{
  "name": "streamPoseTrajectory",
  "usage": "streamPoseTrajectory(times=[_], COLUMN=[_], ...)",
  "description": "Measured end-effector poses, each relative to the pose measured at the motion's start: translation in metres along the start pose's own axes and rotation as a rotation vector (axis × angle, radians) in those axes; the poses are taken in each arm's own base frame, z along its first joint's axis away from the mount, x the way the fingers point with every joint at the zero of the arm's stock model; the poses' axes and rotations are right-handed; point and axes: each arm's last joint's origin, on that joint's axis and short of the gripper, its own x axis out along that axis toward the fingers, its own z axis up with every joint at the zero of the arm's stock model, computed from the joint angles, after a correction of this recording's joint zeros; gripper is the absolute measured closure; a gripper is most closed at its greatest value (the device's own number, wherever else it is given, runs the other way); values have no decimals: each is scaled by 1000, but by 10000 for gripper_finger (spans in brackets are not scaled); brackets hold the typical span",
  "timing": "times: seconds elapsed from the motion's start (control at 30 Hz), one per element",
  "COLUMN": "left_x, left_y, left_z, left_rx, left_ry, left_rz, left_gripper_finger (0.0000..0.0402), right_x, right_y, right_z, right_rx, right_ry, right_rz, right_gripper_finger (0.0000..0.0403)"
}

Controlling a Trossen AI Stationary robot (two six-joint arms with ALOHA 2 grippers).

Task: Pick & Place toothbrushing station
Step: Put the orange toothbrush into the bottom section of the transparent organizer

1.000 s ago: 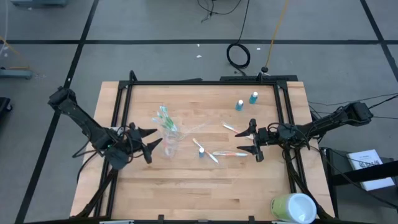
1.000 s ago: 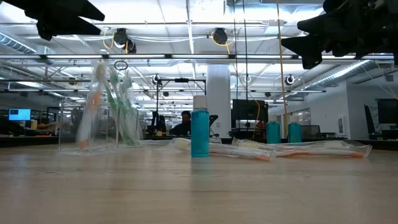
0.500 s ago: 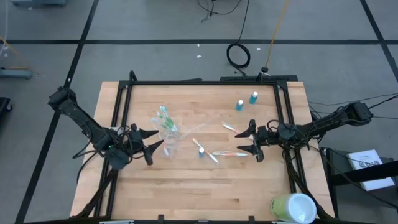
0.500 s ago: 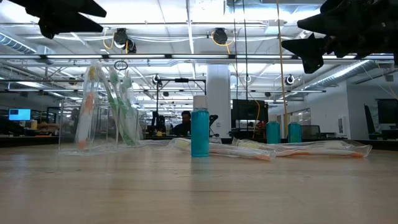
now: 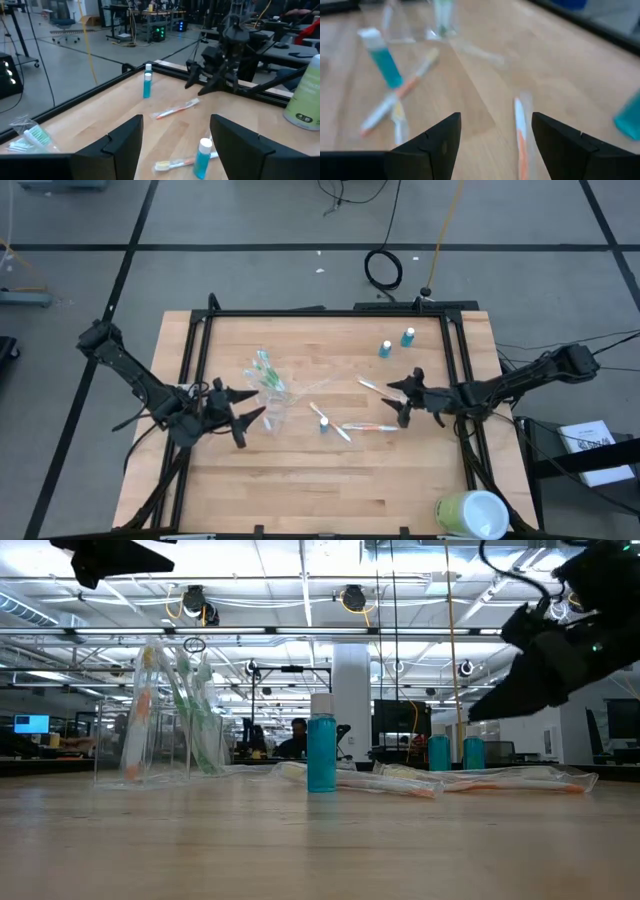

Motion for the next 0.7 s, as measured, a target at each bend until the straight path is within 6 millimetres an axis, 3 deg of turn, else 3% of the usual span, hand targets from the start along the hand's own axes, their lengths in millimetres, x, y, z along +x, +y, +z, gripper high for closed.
streamPoseTrajectory(times=[0.13,0.3,0.47,0.7], left_x=[5,11,16,20], left_y=[3,6,9,11], left_z=[1,1,0,1], left_rx=[-5,5,6,1], left_ry=[-3,17,39,60], left_rz=[28,30,18,-7], left_gripper_finger=[165,165,165,165], right_x=[5,6,12,16], right_y=[-3,4,28,44], right_z=[-7,8,25,1], right_rx=[10,36,74,-91], right_ry=[140,324,250,396], right_rz=[-1,10,214,273], right_gripper_finger=[167,167,167,167])
